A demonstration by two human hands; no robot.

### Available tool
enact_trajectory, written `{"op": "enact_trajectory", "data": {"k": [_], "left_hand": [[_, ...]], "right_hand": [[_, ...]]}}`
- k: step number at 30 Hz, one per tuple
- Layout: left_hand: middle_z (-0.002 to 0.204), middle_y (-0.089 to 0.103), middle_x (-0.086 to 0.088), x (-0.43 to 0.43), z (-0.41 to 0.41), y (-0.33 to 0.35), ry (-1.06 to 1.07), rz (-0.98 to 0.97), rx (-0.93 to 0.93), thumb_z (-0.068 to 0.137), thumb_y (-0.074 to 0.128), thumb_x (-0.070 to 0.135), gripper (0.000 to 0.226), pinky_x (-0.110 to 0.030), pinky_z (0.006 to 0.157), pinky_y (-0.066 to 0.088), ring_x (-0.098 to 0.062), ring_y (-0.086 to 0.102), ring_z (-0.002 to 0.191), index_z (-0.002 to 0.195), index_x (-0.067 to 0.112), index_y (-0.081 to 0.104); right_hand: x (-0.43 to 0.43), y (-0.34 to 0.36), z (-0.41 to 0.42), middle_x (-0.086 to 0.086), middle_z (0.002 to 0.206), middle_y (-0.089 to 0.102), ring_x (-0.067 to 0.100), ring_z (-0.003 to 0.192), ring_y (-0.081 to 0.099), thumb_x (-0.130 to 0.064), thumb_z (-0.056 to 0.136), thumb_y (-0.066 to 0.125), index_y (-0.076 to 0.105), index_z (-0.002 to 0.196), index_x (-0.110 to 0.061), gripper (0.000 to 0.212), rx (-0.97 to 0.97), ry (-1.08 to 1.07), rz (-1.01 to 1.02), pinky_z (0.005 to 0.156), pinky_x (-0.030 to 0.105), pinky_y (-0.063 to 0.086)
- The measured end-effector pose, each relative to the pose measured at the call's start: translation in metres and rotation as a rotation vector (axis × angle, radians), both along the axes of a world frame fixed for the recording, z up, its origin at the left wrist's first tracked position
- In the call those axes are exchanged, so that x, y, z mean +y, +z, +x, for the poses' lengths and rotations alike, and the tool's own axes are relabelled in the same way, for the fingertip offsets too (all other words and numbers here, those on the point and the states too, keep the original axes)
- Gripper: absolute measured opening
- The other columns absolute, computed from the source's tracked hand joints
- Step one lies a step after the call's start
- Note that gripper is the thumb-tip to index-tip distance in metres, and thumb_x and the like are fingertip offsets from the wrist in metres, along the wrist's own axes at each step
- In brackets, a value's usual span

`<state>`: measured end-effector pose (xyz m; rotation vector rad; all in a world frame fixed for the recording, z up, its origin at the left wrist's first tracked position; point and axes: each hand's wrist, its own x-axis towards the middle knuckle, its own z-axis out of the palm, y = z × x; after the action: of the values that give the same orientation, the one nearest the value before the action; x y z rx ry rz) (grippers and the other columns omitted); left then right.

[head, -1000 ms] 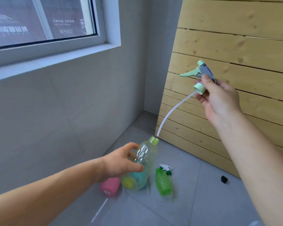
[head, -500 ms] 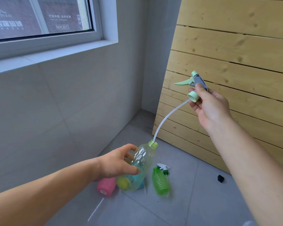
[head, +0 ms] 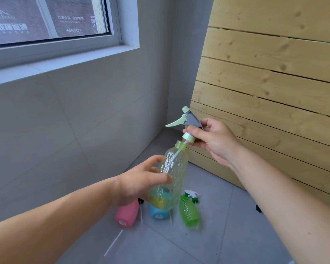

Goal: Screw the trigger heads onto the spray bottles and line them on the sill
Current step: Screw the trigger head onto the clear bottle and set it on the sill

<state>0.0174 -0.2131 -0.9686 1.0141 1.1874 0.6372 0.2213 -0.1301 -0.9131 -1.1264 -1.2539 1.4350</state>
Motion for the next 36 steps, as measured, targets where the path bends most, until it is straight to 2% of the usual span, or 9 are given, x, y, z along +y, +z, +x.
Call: {"op": "enact_trajectory", "data": {"k": [5,10,15,19,22,26,29,32,36], "left_hand": [[0.114,0.067,-0.015,-0.003,0.0,0.001,0.005,-0.023,-0.062,0.078,0.077,0.019,0.046,-0.05,0.079,0.062,-0.028,0.071,0.101,0.122,0.029,0.067],[0.13,0.066,-0.022,-0.006,0.002,0.003,0.0,-0.006,-0.04,0.077,0.077,0.022,0.044,-0.043,0.074,0.061,-0.027,0.073,0.101,0.118,0.035,0.07],[0.108,0.073,-0.008,-0.006,0.004,0.007,-0.023,0.024,0.022,0.074,0.077,0.025,0.036,-0.04,0.071,0.063,-0.021,0.076,0.092,0.092,0.056,0.075],[0.123,0.07,-0.017,-0.001,0.002,0.006,-0.007,0.043,0.044,0.074,0.08,0.027,0.045,-0.059,0.092,0.058,-0.037,0.074,0.109,0.115,0.047,0.072],[0.13,0.067,-0.019,0.002,0.001,0.008,-0.027,0.044,0.045,0.07,0.082,0.029,0.052,-0.054,0.092,0.058,-0.041,0.07,0.116,0.119,0.044,0.07],[0.13,0.066,-0.02,0.002,0.0,0.007,-0.046,0.046,0.032,0.073,0.08,0.026,0.052,-0.046,0.083,0.058,-0.029,0.075,0.1,0.122,0.04,0.07],[0.131,0.067,-0.019,0.001,0.001,0.007,-0.042,0.043,0.03,0.073,0.08,0.025,0.053,-0.044,0.08,0.06,-0.027,0.075,0.099,0.124,0.039,0.07],[0.13,0.068,-0.017,0.002,0.002,0.008,-0.031,0.047,0.045,0.075,0.08,0.026,0.051,-0.054,0.089,0.06,-0.037,0.074,0.11,0.122,0.042,0.071],[0.127,0.071,-0.014,0.002,0.003,0.01,-0.03,0.055,0.059,0.071,0.081,0.031,0.055,-0.061,0.097,0.055,-0.038,0.071,0.116,0.123,0.046,0.07]], "right_hand": [[-0.006,-0.003,-0.006,0.018,0.104,0.074,0.017,0.084,0.071,-0.003,0.092,0.064,0.06,0.103,-0.008,0.013,-0.065,0.098,0.073,0.074,0.03,0.061],[-0.006,-0.004,0.0,0.011,0.106,0.075,0.017,0.095,0.068,-0.006,0.094,0.062,0.062,0.114,-0.013,0.021,-0.148,0.201,0.13,0.088,0.038,0.058],[-0.004,-0.002,0.008,0.013,0.11,0.071,0.02,0.099,0.065,0.0,0.094,0.06,0.06,0.117,-0.013,0.026,-0.222,0.298,0.156,0.091,0.043,0.055],[-0.001,0.001,0.013,0.01,0.109,0.069,0.02,0.101,0.063,0.004,0.094,0.057,0.06,0.114,-0.015,0.027,-0.215,0.356,0.15,0.092,0.043,0.054],[-0.001,0.001,0.016,0.011,0.109,0.069,0.021,0.104,0.062,0.003,0.095,0.056,0.059,0.115,-0.015,0.027,-0.197,0.386,0.109,0.091,0.041,0.053],[0.0,-0.001,0.017,0.011,0.109,0.07,0.019,0.102,0.063,0.002,0.094,0.059,0.058,0.118,-0.011,0.027,-0.222,0.397,0.13,0.085,0.036,0.055],[0.001,-0.001,0.016,0.013,0.107,0.069,0.019,0.099,0.064,0.001,0.092,0.062,0.06,0.115,-0.011,0.026,-0.213,0.371,0.142,0.087,0.038,0.056],[0.0,-0.003,0.011,0.003,0.101,0.066,0.015,0.092,0.061,-0.011,0.091,0.067,0.061,0.115,-0.005,0.025,-0.341,0.26,0.219,0.08,0.031,0.057],[-0.003,-0.007,0.003,0.0,0.097,0.063,0.011,0.086,0.061,-0.03,0.09,0.069,0.062,0.114,-0.015,0.029,-0.366,0.181,0.243,0.073,0.026,0.056]]}}
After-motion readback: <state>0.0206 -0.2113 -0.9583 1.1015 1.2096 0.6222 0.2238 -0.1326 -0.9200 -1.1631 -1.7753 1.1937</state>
